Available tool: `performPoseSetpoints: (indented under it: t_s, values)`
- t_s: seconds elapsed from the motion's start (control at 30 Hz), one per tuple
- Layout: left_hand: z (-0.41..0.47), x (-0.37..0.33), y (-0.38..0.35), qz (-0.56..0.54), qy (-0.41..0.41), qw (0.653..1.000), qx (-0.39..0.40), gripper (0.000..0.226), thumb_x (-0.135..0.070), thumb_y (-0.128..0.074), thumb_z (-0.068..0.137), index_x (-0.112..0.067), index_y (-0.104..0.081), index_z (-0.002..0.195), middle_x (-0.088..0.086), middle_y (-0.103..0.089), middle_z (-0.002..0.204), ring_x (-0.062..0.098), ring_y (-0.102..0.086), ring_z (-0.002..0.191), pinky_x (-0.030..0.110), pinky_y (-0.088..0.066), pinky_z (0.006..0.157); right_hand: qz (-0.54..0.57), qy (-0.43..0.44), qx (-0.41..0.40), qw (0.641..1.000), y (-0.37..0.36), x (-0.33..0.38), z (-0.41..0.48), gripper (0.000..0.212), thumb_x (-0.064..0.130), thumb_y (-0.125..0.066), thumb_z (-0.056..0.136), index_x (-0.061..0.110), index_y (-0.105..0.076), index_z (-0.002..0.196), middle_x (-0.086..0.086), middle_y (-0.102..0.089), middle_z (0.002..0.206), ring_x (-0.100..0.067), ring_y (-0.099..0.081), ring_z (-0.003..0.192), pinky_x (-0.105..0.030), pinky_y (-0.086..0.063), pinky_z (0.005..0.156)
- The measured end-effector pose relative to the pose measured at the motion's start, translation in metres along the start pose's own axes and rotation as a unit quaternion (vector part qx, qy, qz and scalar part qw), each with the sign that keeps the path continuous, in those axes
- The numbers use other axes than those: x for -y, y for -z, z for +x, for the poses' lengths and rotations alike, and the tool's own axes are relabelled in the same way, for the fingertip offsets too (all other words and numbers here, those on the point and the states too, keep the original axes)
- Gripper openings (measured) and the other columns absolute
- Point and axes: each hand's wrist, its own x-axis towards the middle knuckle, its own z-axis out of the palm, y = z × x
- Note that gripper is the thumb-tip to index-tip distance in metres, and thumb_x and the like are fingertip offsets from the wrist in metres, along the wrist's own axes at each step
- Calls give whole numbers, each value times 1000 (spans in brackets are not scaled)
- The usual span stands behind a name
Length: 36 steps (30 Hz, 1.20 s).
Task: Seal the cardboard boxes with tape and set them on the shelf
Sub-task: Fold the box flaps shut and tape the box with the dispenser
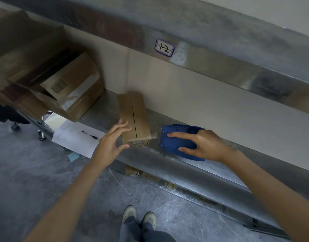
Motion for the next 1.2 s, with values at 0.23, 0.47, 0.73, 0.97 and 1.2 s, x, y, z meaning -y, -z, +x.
performPoseSetpoints:
  t_s: [0.23, 0.47, 0.73, 0.97, 1.2]
  values:
    - [2, 1, 1, 3, -9, 1000, 1, 63, -9, -85, 71, -20, -62, 128, -10, -50, 144, 11, -33, 146, 0, -30, 102, 27, 6, 8, 1000, -4, -6, -14, 54, 52, -54, 92, 59, -33, 142, 8, -36, 47, -12, -31, 41, -14, -23, 45]
    - [1, 1, 0, 2, -6, 1000, -4, 64, -11, -85, 71, -23, -61, 129, -13, -49, 144, 9, -31, 147, 3, -32, 103, 47, -18, 22, 999, -15, -6, -7, 55, 53, -51, 93, 61, -29, 143, 5, -41, 47, -13, -32, 41, -26, -37, 46]
    - [3, 1, -1, 1, 4, 1000, -2, 65, -11, -85, 72, -26, -60, 130, -16, -48, 143, 4, -30, 146, 12, -28, 113, -1, -23, -39, 999, -28, 7, 14, 56, 41, -65, 90, 47, -43, 142, 9, -32, 43, -12, -29, 35, -26, -37, 35]
    - [3, 3, -2, 1, -5, 1000, -6, 63, -11, -85, 71, -21, -61, 128, -12, -49, 144, 9, -31, 147, 16, -27, 115, -53, -18, -71, 996, -42, 35, 26, 60, 36, -73, 86, 36, -51, 141, 3, -43, 40, -15, -38, 31, -22, -32, 31]
    - [3, -2, -6, -30, 8, 999, -14, 59, -6, -84, 72, -16, -62, 126, -6, -51, 141, 13, -30, 148, 17, -23, 119, -122, -51, -111, 985, -63, 54, 35, 56, 26, -83, 74, 25, -66, 128, 2, -22, 43, -16, -18, 36, -21, -14, 38]
